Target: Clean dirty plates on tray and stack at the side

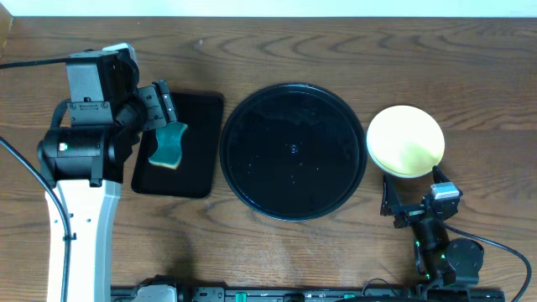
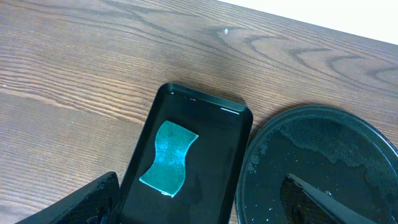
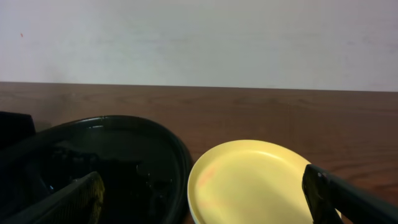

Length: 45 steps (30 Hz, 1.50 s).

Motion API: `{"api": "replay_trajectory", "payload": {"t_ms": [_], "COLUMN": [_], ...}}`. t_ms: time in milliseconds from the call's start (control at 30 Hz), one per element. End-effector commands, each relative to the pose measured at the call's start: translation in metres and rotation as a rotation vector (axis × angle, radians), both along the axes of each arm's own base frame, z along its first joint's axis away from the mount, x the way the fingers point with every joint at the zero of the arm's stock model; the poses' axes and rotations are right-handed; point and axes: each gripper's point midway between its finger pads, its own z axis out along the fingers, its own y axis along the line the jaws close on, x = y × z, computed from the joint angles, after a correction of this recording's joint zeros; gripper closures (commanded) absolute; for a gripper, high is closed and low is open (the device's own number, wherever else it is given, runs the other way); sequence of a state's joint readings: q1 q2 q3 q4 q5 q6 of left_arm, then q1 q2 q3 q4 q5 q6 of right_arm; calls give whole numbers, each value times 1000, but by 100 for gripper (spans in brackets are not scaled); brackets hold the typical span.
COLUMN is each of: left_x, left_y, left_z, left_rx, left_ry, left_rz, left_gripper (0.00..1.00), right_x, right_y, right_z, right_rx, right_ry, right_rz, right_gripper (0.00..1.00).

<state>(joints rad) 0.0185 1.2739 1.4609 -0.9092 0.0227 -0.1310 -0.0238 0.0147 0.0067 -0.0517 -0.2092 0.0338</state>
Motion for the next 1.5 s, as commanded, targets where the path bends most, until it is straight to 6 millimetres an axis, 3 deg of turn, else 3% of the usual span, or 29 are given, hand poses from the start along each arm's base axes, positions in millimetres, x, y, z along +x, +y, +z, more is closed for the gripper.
{"api": "replay_trajectory", "payload": {"t_ms": [0,300,467,633,833,1167,1467], "left_x": [0,-9,-41,-71,-90,-95,-95], "left_y": [2,2,7,7,1,0,0], "left_z": [4,9,29,29,0,-62,-109], "left_rx": [3,7,54,57,44,53,140], "left_ry": [-11,-30,-113,-270,-502,-748,-771], "left_rz": [8,9,11,15,-5,-10,-48], "left_gripper": [17,17,17,17,17,17,17], "right_x": [0,0,0,0,0,0,0], "right_y": [1,1,1,1,1,1,1], "right_z": [-1,-1,-1,-1,-1,-1,-1], "right_rx": [10,10,10,10,10,10,10], "right_ry": [3,3,3,3,3,3,3], "right_rz": [4,4,4,4,4,4,4], "right_gripper": [1,1,1,1,1,1,1]}}
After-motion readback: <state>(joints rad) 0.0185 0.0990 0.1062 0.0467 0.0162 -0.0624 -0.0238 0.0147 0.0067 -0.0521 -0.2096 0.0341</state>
